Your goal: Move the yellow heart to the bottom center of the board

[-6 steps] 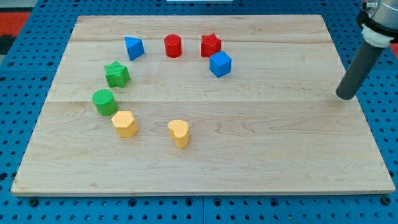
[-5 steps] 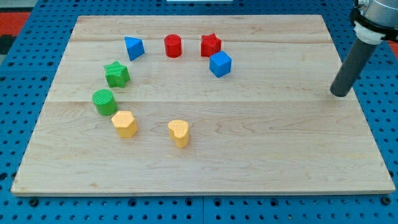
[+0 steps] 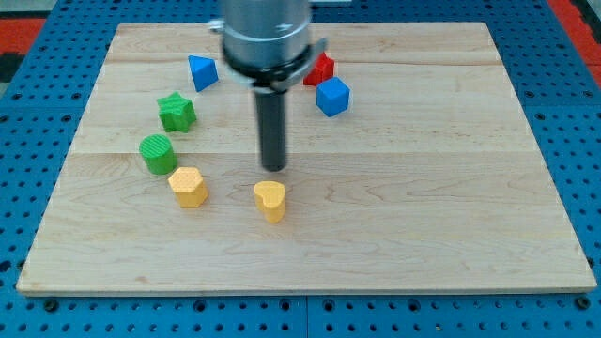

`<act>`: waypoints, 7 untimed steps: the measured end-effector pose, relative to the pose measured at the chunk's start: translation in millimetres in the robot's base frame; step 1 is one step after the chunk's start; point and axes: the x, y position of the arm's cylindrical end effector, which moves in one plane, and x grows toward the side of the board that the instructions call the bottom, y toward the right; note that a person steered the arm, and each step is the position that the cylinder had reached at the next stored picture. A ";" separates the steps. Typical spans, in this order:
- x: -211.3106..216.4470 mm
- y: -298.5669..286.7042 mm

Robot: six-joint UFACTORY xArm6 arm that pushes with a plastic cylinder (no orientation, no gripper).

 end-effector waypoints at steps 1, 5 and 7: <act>11.0 -44.7; 62.2 39.4; 61.6 -2.9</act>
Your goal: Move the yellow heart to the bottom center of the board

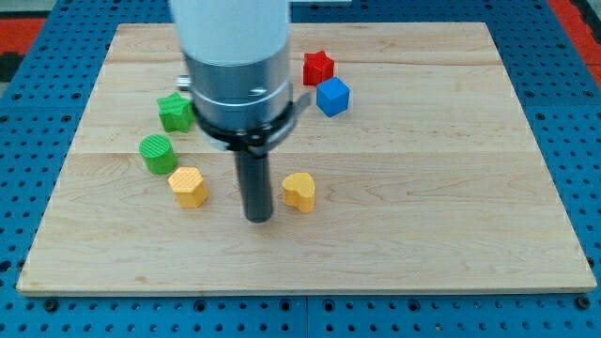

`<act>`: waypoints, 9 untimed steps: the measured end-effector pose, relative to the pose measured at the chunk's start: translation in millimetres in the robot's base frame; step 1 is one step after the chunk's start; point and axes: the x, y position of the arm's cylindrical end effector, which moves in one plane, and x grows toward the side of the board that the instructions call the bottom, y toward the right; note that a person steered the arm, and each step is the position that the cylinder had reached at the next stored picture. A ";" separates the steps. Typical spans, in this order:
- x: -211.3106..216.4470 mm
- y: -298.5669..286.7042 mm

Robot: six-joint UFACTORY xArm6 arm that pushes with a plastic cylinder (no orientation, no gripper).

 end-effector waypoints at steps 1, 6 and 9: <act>-15.0 -8.2; -1.5 93.0; 30.4 120.9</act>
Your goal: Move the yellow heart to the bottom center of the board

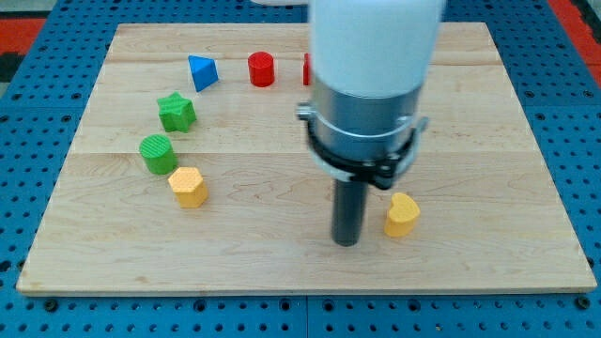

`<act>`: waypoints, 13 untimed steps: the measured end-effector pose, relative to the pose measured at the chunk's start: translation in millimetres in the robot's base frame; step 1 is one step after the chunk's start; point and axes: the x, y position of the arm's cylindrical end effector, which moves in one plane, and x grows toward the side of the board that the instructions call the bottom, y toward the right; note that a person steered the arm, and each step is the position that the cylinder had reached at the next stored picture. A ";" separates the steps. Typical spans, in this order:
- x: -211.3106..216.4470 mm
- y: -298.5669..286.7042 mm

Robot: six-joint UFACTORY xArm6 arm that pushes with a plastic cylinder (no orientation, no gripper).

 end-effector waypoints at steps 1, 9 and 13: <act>0.0 49.0; 1.5 155.3; -68.1 -18.4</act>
